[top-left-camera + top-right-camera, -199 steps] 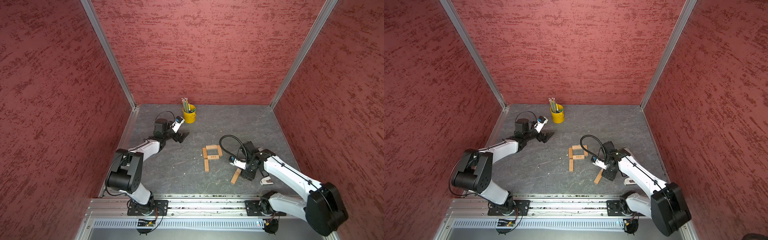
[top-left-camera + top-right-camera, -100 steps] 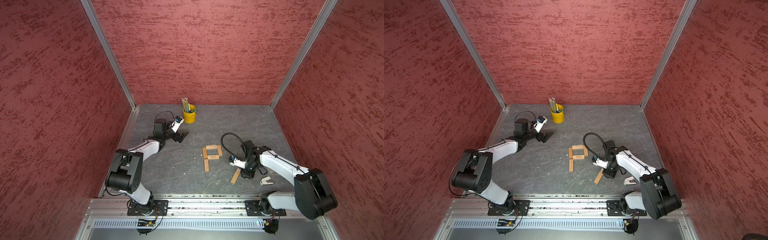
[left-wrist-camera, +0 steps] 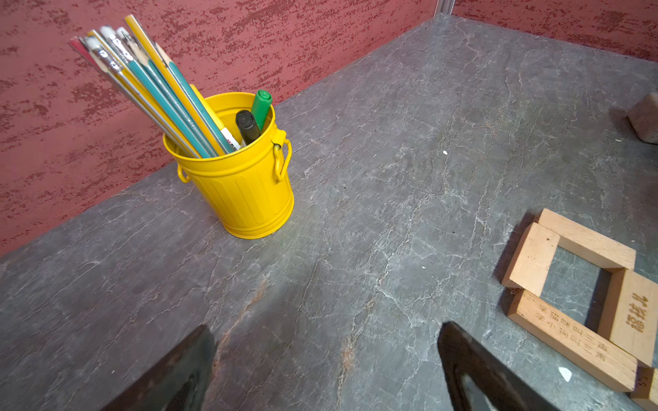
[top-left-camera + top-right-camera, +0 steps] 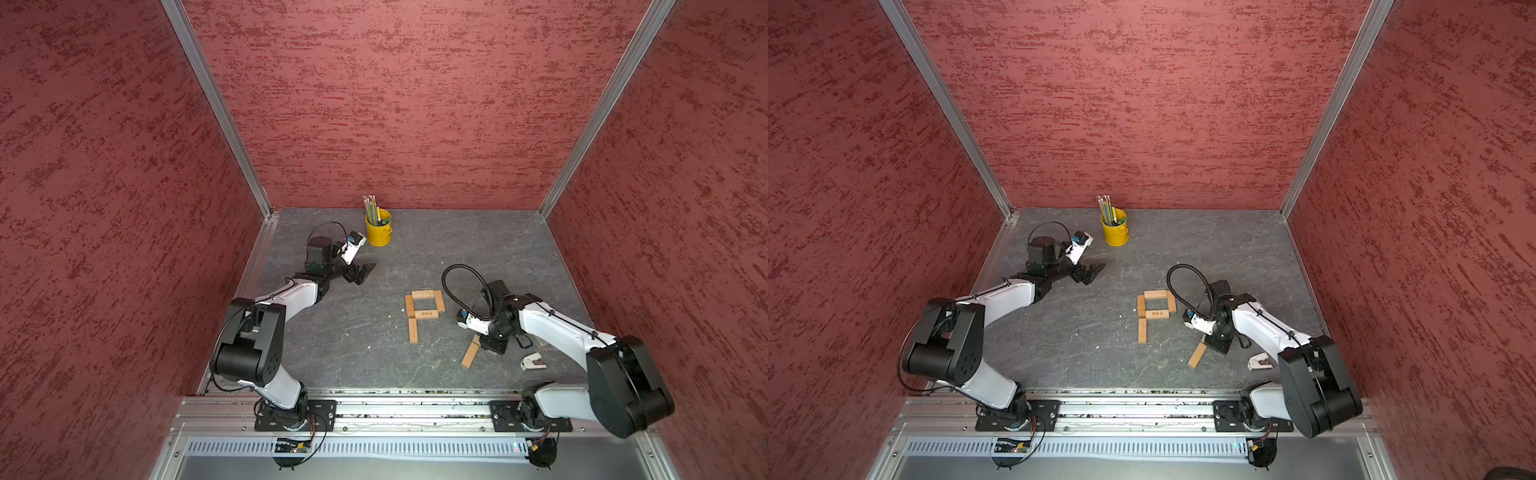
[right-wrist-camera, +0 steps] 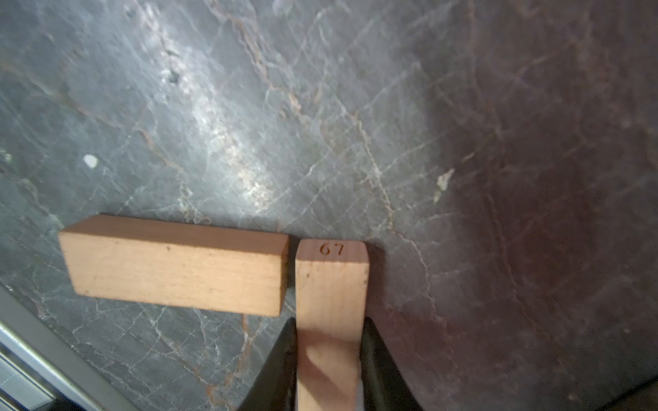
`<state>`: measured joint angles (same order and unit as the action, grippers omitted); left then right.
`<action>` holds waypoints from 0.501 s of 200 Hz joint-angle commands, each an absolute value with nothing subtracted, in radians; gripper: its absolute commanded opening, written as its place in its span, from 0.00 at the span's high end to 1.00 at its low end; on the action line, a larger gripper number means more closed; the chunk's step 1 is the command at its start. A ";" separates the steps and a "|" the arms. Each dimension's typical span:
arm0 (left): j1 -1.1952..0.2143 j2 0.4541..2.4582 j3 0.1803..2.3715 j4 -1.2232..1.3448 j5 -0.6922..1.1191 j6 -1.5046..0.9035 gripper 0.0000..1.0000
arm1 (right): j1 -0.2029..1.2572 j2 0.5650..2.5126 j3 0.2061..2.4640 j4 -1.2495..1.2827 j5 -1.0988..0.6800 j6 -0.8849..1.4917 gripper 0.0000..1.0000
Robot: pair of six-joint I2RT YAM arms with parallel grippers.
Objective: Assemble the number 8 with building blocks
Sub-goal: Pick up the building block from the center of the board.
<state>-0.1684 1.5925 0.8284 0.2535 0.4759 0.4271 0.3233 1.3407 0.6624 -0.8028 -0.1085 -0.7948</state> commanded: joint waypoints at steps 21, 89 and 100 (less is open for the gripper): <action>-0.165 1.590 0.830 0.248 0.475 0.438 0.01 | 0.301 1.304 0.731 -0.713 -0.024 -0.866 0.87; -0.184 1.608 0.847 0.225 0.466 0.453 0.01 | 0.508 1.367 0.904 -0.725 0.001 -0.918 0.93; -0.187 1.611 0.846 0.227 0.466 0.453 0.01 | 0.544 1.378 0.898 -0.694 0.001 -0.931 0.93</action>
